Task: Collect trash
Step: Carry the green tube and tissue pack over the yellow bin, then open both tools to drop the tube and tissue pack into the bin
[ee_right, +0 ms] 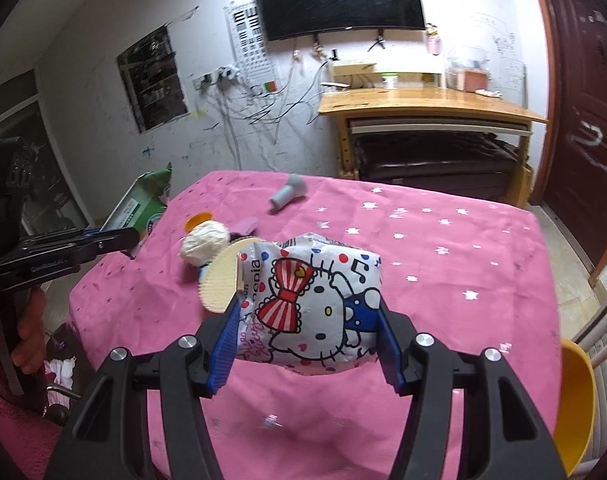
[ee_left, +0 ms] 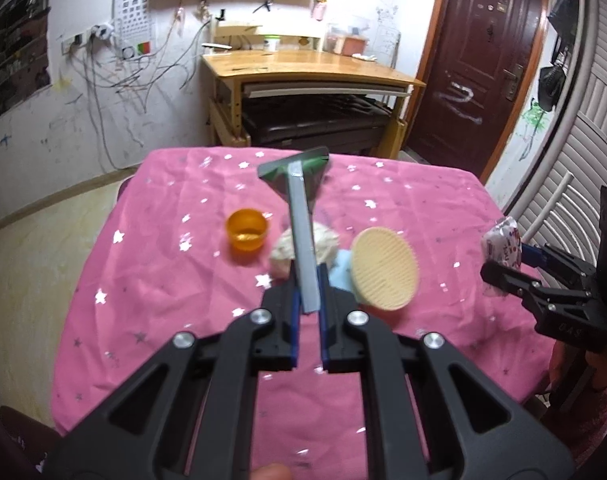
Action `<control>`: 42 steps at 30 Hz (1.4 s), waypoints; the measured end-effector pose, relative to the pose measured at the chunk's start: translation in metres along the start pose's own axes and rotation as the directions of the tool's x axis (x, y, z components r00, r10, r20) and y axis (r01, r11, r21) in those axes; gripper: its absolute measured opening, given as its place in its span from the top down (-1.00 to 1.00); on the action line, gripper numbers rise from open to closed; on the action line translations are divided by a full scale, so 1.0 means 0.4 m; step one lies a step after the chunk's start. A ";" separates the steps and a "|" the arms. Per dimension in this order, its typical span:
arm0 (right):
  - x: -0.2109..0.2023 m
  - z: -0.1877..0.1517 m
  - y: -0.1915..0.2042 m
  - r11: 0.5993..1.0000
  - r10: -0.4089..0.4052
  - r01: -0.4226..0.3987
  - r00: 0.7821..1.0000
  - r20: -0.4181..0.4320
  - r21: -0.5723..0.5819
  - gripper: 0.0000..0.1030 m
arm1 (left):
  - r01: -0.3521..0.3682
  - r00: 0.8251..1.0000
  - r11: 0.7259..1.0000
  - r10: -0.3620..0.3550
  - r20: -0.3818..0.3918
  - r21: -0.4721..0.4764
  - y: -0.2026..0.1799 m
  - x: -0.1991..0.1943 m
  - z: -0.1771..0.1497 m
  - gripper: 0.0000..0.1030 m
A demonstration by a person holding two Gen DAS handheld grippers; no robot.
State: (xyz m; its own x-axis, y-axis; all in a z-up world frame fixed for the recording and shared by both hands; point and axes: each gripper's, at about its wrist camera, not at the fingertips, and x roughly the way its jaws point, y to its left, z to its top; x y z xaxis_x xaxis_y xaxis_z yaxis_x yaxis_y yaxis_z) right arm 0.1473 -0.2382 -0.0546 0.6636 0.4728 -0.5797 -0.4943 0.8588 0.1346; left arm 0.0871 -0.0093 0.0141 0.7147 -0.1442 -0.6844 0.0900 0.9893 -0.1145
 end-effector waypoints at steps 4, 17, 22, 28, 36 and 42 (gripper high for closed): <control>-0.037 -0.013 -0.057 0.999 -0.030 0.029 0.999 0.026 0.040 -0.05 | 0.023 1.000 0.999 -0.023 0.002 0.031 -0.059 0.009 0.017 0.88; -0.163 -0.067 -0.289 0.962 -0.166 0.132 0.978 0.126 0.241 -0.05 | 0.126 0.992 0.978 -0.127 -0.006 0.166 -0.288 0.033 0.065 0.87; -0.213 -0.102 -0.379 0.923 -0.261 0.205 0.955 0.140 0.325 -0.05 | 0.180 0.984 0.959 -0.179 -0.023 0.220 -0.376 0.052 0.072 0.87; -0.216 -0.149 -0.470 0.867 -0.370 0.312 0.926 0.081 0.389 -0.05 | 0.227 0.974 0.936 -0.221 -0.052 0.269 -0.474 0.087 0.087 0.87; -0.169 -0.205 -0.559 0.773 -0.482 0.455 0.874 -0.057 0.442 -0.37 | 0.300 0.954 0.901 -0.281 -0.106 0.314 -0.606 0.134 0.097 0.87; -0.206 -0.222 -0.586 0.756 -0.478 0.427 0.878 -0.028 0.496 -0.50 | 0.339 0.940 0.877 -0.303 -0.156 0.341 -0.692 0.180 0.083 0.87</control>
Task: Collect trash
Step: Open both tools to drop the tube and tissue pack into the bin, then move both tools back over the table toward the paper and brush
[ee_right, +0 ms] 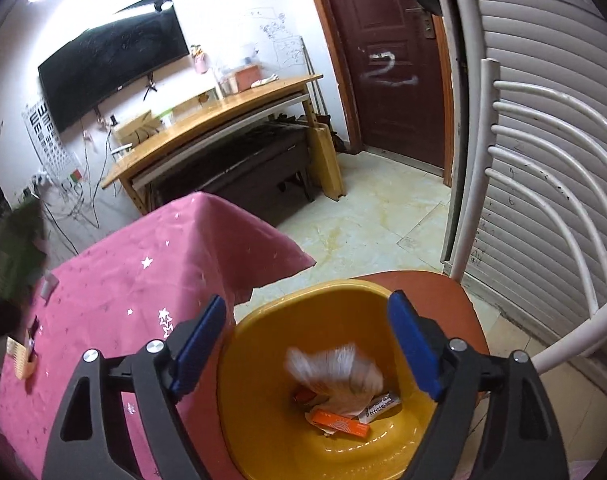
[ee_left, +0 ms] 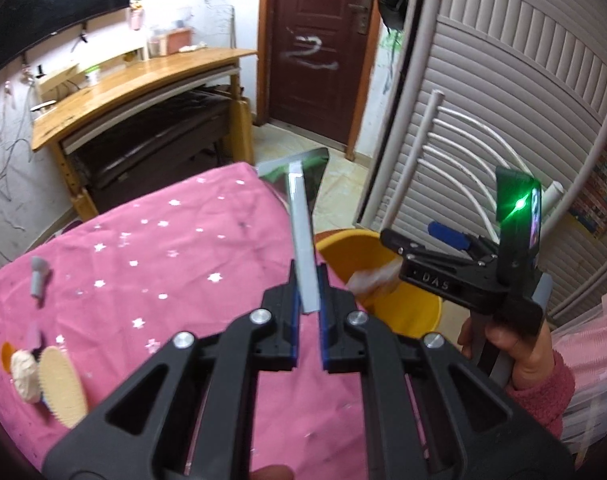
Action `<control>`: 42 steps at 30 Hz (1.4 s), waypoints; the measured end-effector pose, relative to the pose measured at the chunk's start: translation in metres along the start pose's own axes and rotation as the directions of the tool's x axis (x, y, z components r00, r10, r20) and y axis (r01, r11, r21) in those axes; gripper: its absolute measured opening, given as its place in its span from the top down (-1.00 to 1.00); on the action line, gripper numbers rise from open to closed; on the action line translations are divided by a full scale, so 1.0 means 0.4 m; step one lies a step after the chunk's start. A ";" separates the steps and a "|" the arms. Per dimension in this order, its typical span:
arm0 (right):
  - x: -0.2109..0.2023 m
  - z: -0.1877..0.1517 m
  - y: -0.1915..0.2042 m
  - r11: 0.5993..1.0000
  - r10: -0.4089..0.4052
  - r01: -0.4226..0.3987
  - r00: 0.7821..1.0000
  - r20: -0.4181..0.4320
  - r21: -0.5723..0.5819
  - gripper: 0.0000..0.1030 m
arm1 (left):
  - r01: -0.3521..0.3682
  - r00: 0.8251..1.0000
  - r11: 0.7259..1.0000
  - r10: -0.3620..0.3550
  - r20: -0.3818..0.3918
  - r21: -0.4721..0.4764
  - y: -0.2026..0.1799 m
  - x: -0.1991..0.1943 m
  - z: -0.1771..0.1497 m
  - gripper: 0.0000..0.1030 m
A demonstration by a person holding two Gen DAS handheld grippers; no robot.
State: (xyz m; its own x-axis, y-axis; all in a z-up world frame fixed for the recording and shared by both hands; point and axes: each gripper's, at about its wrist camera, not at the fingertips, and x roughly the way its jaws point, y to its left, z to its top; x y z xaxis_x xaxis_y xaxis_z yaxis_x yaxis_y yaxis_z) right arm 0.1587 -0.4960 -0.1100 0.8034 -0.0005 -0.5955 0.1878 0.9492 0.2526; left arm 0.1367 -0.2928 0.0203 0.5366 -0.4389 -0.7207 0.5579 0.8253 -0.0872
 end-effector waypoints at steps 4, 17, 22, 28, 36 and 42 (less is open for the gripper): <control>-0.025 0.012 -0.033 0.998 -0.030 0.028 0.999 0.039 0.054 -0.51 | 0.030 0.999 0.999 -0.030 -0.037 0.013 -0.036 0.052 0.008 0.87; -0.100 0.022 -0.158 0.975 -0.073 0.042 0.988 0.135 0.217 -0.51 | 0.091 0.989 0.995 -0.085 -0.120 0.039 -0.124 0.185 0.034 -0.09; -0.095 0.028 -0.139 0.980 -0.061 0.034 0.989 0.132 0.197 -0.51 | 0.079 0.990 0.996 -0.074 -0.117 0.035 -0.114 0.171 0.021 -0.09; -0.093 0.027 -0.121 0.983 -0.041 0.016 0.990 0.132 0.183 -0.51 | 0.065 0.995 0.997 -0.068 -0.076 -0.039 -0.063 0.120 0.021 -0.32; -0.085 0.028 -0.046 0.994 -0.005 -0.008 0.993 0.122 0.111 -0.52 | 0.008 1.000 0.993 -0.010 -0.014 -0.121 0.032 0.025 -0.006 -0.36; -0.088 0.032 0.008 0.995 0.053 -0.063 0.991 0.122 0.077 -0.55 | -0.058 0.998 0.981 0.063 0.021 -0.187 0.119 -0.043 -0.039 -0.46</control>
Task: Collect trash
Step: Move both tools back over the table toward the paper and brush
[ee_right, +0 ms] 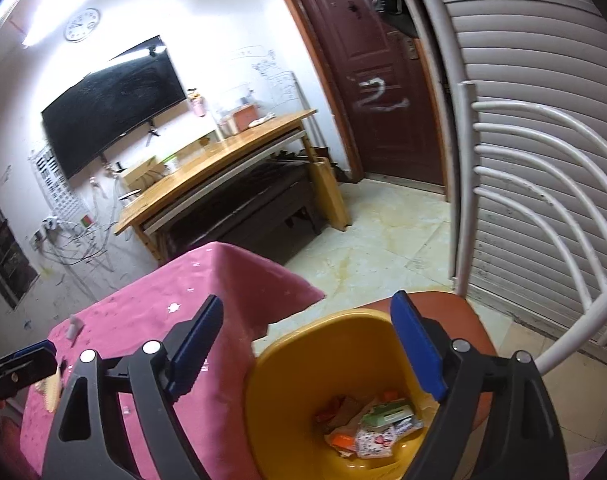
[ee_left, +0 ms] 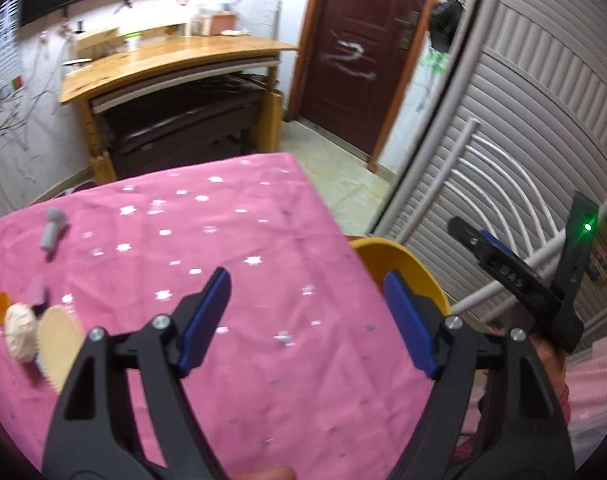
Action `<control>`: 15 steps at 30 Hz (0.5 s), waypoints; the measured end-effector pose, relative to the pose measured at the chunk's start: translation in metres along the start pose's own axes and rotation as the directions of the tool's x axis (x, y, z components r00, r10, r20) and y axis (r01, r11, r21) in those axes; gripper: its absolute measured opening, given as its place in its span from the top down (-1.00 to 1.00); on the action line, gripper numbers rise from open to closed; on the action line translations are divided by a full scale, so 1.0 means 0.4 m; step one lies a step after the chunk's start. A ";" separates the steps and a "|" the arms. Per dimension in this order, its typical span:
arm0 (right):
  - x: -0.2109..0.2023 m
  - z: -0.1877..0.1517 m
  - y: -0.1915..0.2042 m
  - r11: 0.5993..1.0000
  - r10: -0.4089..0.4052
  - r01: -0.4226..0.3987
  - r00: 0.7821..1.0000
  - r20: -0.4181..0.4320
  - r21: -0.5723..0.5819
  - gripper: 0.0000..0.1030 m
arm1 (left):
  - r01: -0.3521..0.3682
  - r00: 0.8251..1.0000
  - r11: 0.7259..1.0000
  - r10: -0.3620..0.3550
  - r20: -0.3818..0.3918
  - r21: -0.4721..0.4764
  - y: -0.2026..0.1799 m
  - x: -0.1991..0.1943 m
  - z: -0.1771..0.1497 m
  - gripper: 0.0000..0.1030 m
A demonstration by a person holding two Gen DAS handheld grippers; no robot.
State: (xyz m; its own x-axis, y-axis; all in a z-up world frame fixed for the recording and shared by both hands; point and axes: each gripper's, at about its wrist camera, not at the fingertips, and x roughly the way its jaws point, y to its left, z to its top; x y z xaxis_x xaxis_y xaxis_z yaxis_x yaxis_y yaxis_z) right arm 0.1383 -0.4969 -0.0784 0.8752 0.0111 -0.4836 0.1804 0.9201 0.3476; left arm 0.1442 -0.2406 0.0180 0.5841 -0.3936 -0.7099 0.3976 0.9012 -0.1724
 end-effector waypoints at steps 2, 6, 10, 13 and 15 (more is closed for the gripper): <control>-0.007 -0.003 0.019 1.000 0.024 -0.024 1.000 0.003 -0.013 -0.55 | -0.024 1.000 1.000 0.025 0.016 -0.016 0.028 -0.018 -0.001 -0.46; -0.018 -0.010 0.082 0.995 0.081 -0.081 0.997 0.000 -0.063 -0.58 | -0.080 0.996 0.996 0.082 0.038 -0.046 0.092 -0.053 -0.013 -0.46; -0.022 -0.024 0.132 0.988 0.104 -0.104 0.995 -0.012 -0.112 -0.61 | -0.112 0.992 0.989 0.116 0.042 -0.093 0.158 -0.080 -0.024 -0.46; -0.022 -0.031 0.172 0.981 0.127 -0.129 0.992 -0.026 -0.145 -0.62 | -0.144 0.987 0.980 0.153 0.056 -0.134 0.208 -0.103 -0.035 -0.46; -0.022 -0.038 0.193 0.975 0.145 -0.149 0.989 -0.036 -0.162 -0.62 | -0.156 0.984 0.975 0.167 0.059 -0.158 0.236 -0.116 -0.042 -0.47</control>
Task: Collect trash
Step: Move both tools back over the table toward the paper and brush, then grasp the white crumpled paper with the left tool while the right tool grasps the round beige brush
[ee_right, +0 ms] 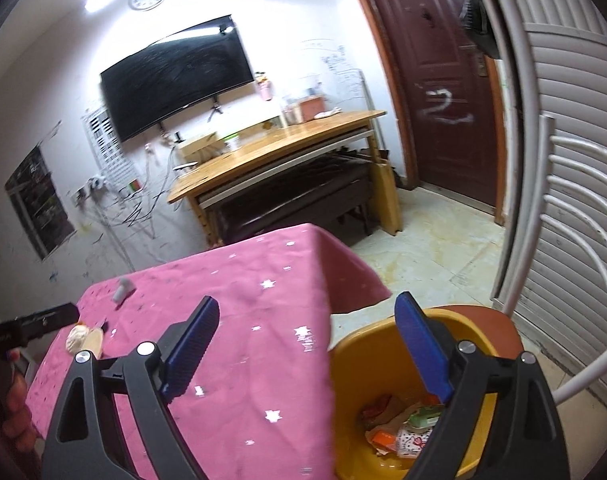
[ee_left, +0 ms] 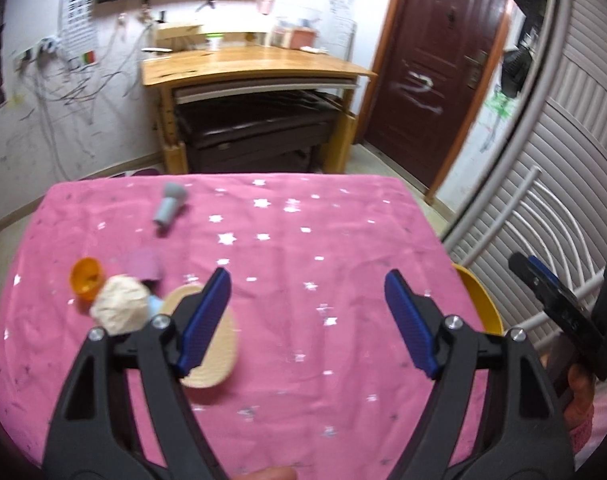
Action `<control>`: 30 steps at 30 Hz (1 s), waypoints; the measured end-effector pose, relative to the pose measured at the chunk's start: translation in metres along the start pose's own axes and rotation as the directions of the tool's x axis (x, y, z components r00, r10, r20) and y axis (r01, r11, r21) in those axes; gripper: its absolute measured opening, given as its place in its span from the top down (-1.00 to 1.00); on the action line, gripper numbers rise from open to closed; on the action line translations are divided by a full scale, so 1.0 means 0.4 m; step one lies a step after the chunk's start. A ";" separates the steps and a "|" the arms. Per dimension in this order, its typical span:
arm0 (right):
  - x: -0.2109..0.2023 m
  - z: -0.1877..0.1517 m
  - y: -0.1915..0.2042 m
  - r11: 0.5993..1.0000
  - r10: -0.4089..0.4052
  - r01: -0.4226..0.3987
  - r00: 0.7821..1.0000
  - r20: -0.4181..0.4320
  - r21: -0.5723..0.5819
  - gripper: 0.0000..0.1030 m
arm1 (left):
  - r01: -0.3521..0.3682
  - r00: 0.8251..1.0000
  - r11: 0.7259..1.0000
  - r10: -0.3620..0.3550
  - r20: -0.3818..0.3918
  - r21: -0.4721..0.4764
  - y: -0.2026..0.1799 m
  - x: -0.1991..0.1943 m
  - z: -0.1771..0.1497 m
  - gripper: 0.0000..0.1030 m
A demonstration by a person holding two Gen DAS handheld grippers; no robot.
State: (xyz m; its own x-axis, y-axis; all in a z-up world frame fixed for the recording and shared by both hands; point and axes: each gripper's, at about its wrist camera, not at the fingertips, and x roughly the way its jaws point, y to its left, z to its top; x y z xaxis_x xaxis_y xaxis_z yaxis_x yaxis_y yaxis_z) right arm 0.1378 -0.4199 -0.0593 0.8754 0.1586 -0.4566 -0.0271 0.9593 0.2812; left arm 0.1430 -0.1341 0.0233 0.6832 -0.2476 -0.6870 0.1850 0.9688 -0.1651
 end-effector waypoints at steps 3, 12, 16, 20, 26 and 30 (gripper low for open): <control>0.009 -0.003 0.042 0.999 0.038 -0.038 0.999 -0.015 -0.026 -0.63 | -0.020 1.000 0.999 0.021 0.002 -0.035 0.056 -0.015 -0.006 -0.47; 0.069 -0.022 0.206 0.982 0.114 -0.128 0.988 -0.104 -0.137 -0.64 | -0.048 0.999 0.993 0.048 -0.009 -0.108 0.218 -0.045 -0.016 -0.47; 0.092 -0.027 0.284 0.968 0.144 -0.168 0.980 -0.138 -0.187 -0.64 | -0.048 0.999 0.990 0.046 -0.015 -0.130 0.268 -0.045 -0.022 -0.47; 0.111 -0.033 0.355 0.953 0.165 -0.200 0.972 -0.165 -0.229 -0.64 | -0.041 0.999 0.989 0.038 -0.024 -0.141 0.307 -0.035 -0.030 -0.47; 0.136 -0.049 0.417 0.932 0.199 -0.251 0.957 -0.210 -0.261 -0.64 | -0.053 0.998 0.992 0.048 -0.044 -0.111 0.339 -0.004 -0.043 -0.46; 0.157 -0.058 0.452 0.920 0.201 -0.267 0.950 -0.238 -0.287 -0.64 | -0.044 0.997 0.996 0.039 -0.066 -0.077 0.350 0.024 -0.050 -0.20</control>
State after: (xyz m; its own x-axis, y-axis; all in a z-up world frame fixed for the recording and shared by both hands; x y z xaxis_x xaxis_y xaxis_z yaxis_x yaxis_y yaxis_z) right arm 0.1766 -0.2310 -0.0565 0.7116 0.3995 -0.5779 -0.3971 0.9073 0.1382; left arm 0.1614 -0.0004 -0.0204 0.6418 -0.2083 -0.7380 0.1002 0.9769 -0.1886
